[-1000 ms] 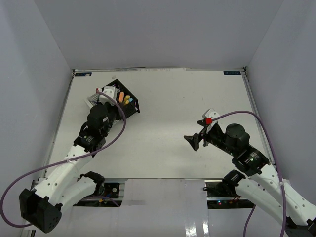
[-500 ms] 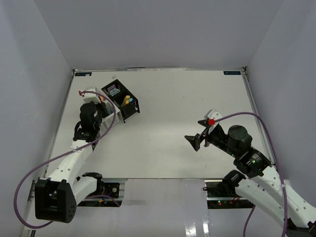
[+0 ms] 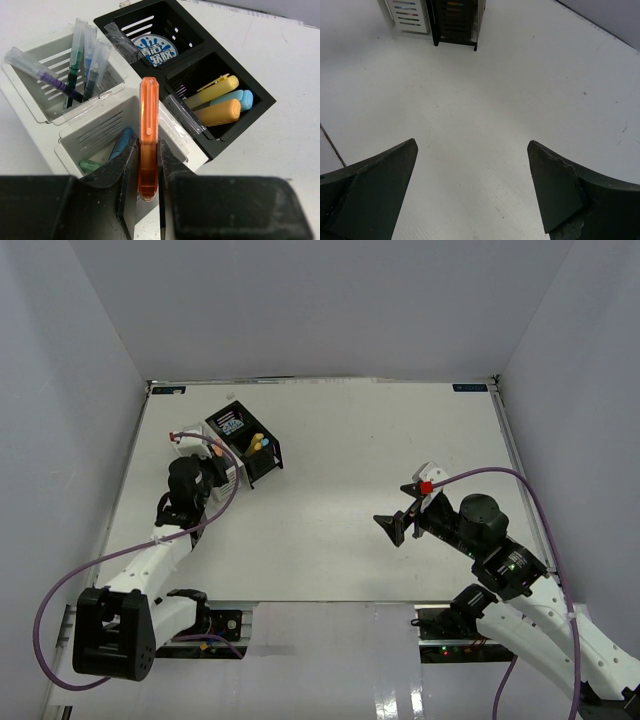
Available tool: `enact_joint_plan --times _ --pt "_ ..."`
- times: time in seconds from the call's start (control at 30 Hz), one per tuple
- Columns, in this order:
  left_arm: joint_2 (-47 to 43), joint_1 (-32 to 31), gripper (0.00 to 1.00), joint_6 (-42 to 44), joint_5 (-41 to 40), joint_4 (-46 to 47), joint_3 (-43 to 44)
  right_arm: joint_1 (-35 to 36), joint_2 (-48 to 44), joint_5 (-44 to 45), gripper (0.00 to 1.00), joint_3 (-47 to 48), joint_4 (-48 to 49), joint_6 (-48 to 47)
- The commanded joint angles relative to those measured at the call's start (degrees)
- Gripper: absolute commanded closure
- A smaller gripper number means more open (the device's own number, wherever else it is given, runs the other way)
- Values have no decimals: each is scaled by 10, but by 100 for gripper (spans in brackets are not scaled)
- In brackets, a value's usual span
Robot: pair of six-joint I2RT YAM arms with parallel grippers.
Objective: Sort the stationery into containers
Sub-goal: Place the pen in the storage box.
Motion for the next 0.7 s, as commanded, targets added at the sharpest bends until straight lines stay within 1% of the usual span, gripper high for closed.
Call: enact_joint_plan --times 0.0,0.2,0.33,0.5,0.57,0.67 --pt "-2 2 79 3 13 35 -4 1 -1 5 3 0 20 3" --pt "0 2 79 13 1 32 -4 1 -1 3 3 -1 20 2" --pt "-6 2 77 49 -7 31 -7 1 -1 1 3 -2 20 2" --pt "-19 2 77 75 -12 21 -10 1 -2 0 3 -2 20 1" --pt "-26 2 76 81 -17 26 -15 0 -4 1 3 -2 21 1" --pt "-21 2 71 81 -17 27 -15 0 -5 -2 3 -2 21 1"
